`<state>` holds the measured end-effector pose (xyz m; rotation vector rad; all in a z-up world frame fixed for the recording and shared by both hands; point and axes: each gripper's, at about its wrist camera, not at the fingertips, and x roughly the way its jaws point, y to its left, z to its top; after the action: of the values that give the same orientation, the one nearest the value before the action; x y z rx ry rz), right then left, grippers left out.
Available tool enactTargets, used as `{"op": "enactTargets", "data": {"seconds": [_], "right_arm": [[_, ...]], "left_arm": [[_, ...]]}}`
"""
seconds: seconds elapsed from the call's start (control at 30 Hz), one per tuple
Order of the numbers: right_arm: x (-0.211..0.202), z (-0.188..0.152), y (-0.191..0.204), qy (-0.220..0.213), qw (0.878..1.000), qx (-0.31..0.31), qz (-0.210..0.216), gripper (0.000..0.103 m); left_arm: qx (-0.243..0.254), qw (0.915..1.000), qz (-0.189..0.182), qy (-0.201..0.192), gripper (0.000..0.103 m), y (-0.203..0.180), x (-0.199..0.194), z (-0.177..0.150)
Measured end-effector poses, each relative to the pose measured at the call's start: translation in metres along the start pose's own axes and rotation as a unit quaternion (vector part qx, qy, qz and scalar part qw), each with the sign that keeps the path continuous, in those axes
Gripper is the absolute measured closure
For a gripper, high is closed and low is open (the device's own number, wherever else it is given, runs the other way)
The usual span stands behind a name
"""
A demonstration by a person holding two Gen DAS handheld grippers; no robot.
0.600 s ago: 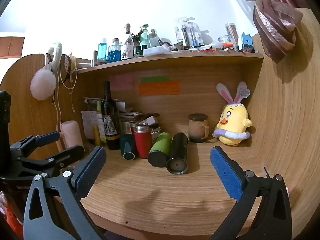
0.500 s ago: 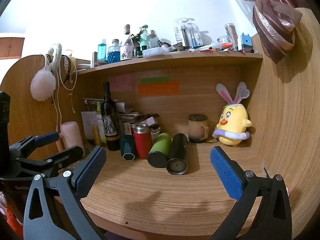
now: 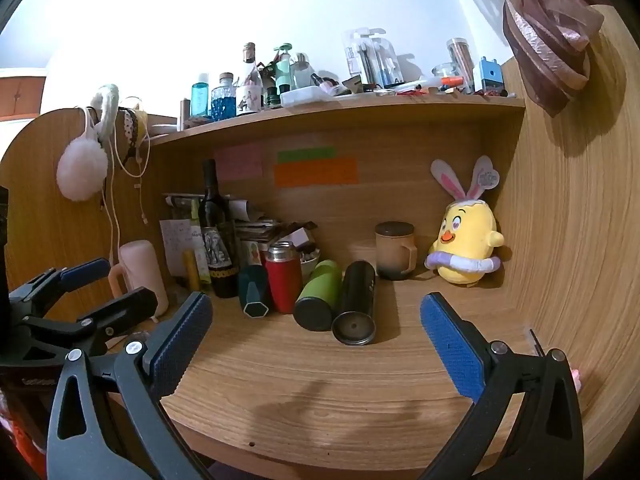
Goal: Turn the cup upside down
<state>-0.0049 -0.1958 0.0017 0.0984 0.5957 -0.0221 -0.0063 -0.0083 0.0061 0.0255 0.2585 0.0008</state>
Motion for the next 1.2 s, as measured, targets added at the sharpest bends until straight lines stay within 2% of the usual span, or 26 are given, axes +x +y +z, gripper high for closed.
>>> {"op": "enactTargets", "data": {"seconds": [1.2], "right_arm": [[-0.0033,-0.0013,-0.0043,-0.007,1.000,0.012,0.001,0.000]], "left_arm": [[-0.004,1.0000,-0.007,-0.003,0.000,0.0018,0.0004,0.0016]]}}
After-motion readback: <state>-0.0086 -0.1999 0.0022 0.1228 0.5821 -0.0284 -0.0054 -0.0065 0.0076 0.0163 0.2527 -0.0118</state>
